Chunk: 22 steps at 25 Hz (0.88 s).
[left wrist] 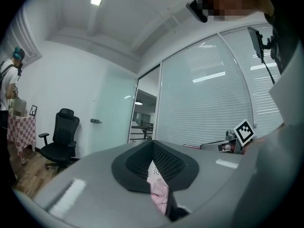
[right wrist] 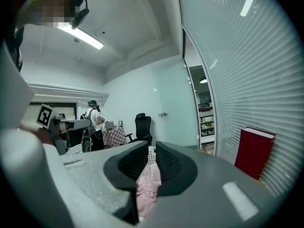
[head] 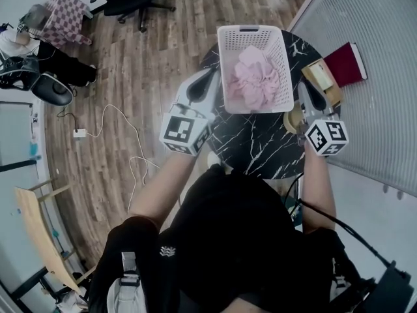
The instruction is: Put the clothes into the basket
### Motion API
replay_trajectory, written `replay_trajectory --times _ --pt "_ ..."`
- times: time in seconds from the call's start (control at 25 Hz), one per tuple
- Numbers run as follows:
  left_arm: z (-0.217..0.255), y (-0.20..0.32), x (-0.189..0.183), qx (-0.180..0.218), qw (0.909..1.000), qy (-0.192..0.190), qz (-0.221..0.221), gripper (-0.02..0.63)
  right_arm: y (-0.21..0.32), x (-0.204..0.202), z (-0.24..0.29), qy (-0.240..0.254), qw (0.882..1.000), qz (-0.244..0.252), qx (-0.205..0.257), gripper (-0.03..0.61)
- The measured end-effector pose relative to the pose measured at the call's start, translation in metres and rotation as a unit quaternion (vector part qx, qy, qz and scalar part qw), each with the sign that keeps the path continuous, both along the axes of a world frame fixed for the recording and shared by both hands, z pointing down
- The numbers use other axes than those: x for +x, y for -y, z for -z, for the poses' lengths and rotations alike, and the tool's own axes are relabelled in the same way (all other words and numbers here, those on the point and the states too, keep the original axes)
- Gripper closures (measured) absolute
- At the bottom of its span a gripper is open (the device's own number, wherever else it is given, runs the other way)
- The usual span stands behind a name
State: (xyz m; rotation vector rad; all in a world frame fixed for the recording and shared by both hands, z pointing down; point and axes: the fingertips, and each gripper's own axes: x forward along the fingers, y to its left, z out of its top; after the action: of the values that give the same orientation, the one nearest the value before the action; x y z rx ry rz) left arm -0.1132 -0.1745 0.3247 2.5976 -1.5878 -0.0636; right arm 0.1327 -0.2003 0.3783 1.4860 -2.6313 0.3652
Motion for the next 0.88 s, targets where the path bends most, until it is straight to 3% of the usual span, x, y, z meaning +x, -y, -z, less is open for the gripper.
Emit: replay_trajectory --times 0.2,0.88 --pt "0.003 -0.005 0.009 0.001 1.0 0.002 -0.007 0.607 -0.014 0.02 0.01 -0.004 1.0 -0.009 0.012 0.575" --pt "-0.013 -0.038 0.022 -0.011 0.9997 0.019 -0.009 0.607 -0.051 0.024 0.018 -0.009 0.999 0.017 0.045 0.577"
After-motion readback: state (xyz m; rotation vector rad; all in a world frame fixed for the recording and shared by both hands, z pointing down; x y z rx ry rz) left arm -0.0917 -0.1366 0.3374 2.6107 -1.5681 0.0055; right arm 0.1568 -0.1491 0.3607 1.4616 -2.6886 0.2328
